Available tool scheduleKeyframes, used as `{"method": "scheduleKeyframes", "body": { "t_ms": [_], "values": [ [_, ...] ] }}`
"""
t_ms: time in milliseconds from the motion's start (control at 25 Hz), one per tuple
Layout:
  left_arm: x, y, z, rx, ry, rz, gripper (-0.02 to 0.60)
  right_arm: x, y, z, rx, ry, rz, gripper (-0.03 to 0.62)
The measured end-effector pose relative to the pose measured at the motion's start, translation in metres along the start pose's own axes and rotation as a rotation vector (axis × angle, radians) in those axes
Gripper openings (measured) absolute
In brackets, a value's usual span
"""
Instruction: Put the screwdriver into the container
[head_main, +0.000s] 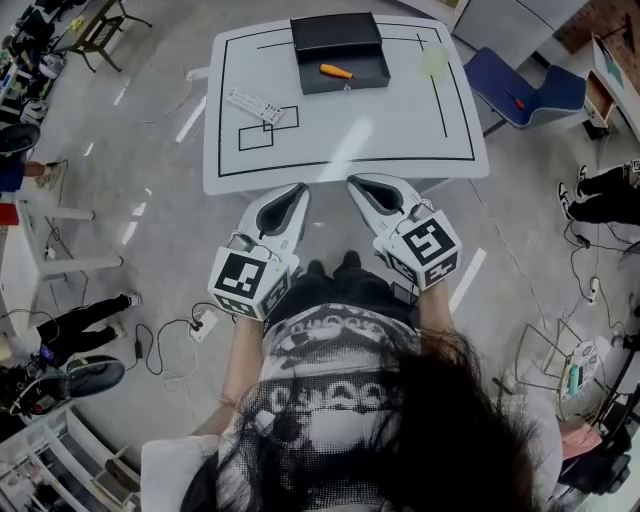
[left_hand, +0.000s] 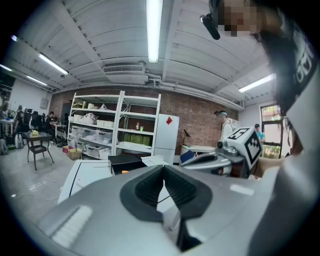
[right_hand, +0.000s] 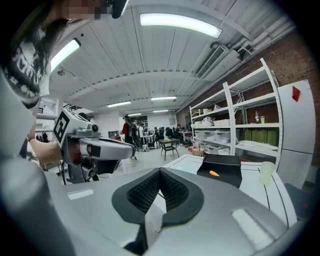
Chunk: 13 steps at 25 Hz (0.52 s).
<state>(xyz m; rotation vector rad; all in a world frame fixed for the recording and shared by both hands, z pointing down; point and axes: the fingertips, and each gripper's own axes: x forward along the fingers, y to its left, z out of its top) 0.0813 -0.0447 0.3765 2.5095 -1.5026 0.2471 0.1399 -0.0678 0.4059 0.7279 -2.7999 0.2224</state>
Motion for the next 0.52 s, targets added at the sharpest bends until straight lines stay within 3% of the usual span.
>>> {"method": "scheduleKeyframes", "body": {
  "t_ms": [520],
  "values": [
    [-0.035,0.024,-0.009,-0.009,-0.012,-0.003,0.0,0.025,0.033,0.006,-0.016,0.013,0.003,-0.003]
  ]
}}
